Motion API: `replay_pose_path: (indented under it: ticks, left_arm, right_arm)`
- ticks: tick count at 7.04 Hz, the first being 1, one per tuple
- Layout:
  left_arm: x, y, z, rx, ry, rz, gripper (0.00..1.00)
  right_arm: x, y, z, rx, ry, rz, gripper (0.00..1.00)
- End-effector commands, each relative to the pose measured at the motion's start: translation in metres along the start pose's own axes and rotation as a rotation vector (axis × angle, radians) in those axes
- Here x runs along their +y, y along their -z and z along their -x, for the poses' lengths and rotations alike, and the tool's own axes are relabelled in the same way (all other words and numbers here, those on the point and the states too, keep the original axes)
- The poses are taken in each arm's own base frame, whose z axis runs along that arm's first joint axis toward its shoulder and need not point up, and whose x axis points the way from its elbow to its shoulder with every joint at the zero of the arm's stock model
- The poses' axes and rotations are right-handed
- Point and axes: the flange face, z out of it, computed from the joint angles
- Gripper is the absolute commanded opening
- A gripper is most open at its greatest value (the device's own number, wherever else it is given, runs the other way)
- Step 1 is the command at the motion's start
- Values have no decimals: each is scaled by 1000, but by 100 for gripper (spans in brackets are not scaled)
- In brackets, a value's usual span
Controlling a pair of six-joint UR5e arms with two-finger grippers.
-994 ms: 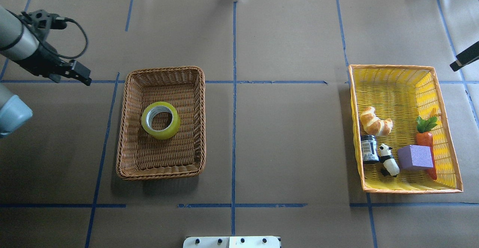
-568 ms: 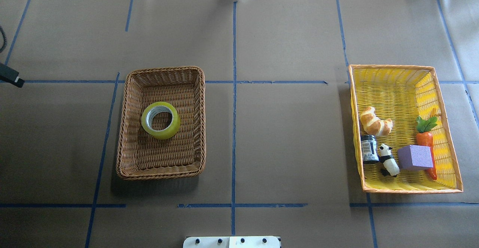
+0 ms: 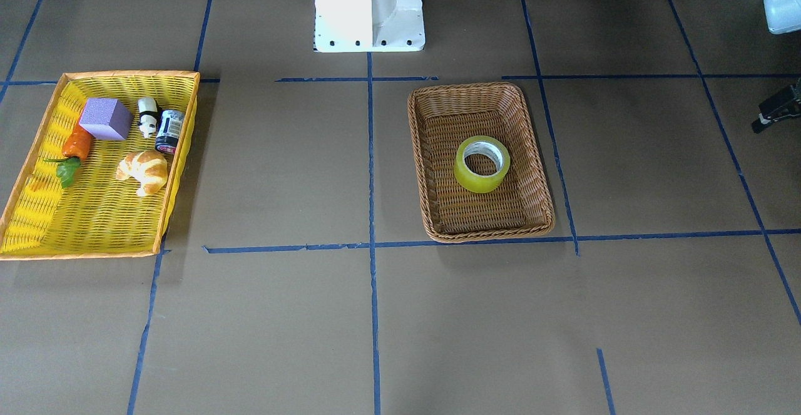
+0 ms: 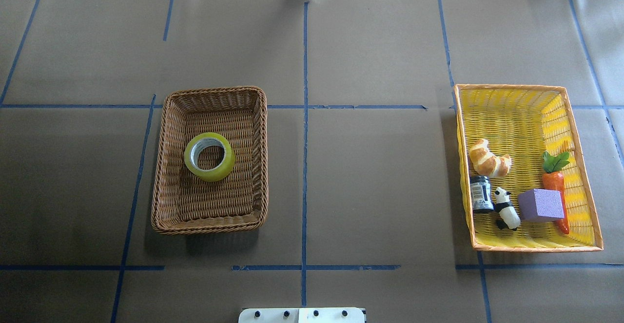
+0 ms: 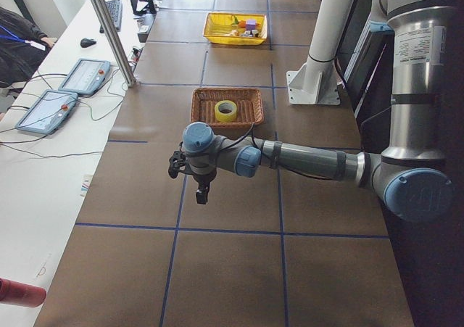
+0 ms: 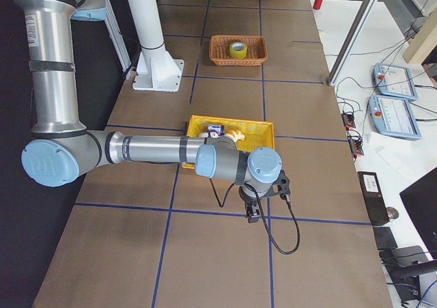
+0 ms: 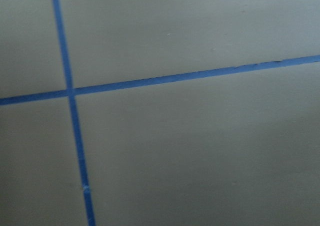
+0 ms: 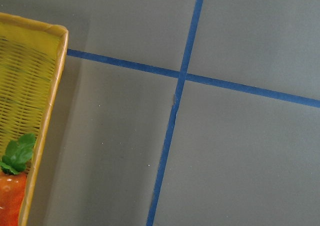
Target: Move tape to another basket
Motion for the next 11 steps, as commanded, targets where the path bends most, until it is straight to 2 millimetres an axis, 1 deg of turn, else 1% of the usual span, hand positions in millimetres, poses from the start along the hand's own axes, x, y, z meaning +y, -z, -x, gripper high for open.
replay_pose_path:
  ticks: [1, 2, 3, 5, 6, 7, 8, 9, 10, 11]
  left_arm:
    - [7, -4, 35, -11, 14, 8, 100]
    - [7, 0, 40, -14, 24, 0, 100]
    - [8, 1, 44, -17, 31, -1, 100]
    - [8, 3, 48, -19, 23, -5, 100]
    - [9, 3, 57, -21, 39, -6, 100]
    - [13, 4, 73, -24, 26, -8, 100]
    - [16, 17, 90, -28, 36, -22, 100]
    - [21, 18, 99, -29, 48, 12, 100]
    - [26, 29, 113, -25, 42, 41, 100]
    - [20, 41, 113, -26, 55, 39, 100]
  right_arm:
    - [11, 0, -3, 10, -89, -48, 100]
    - [23, -11, -11, 13, -69, -87, 100]
    - [23, -12, -11, 9, -132, -100, 100]
    - [18, -9, -8, -11, -135, -103, 100]
    - [17, -9, -4, -57, -148, -97, 100]
    - [17, -9, -1, -78, -155, -92, 100]
    - [17, -8, -1, -77, -153, -93, 100]
    - [15, -7, 0, -76, -150, -96, 100]
    - [16, -7, 0, -78, -151, -96, 100]
    - [15, -7, 1, -78, -149, -96, 100]
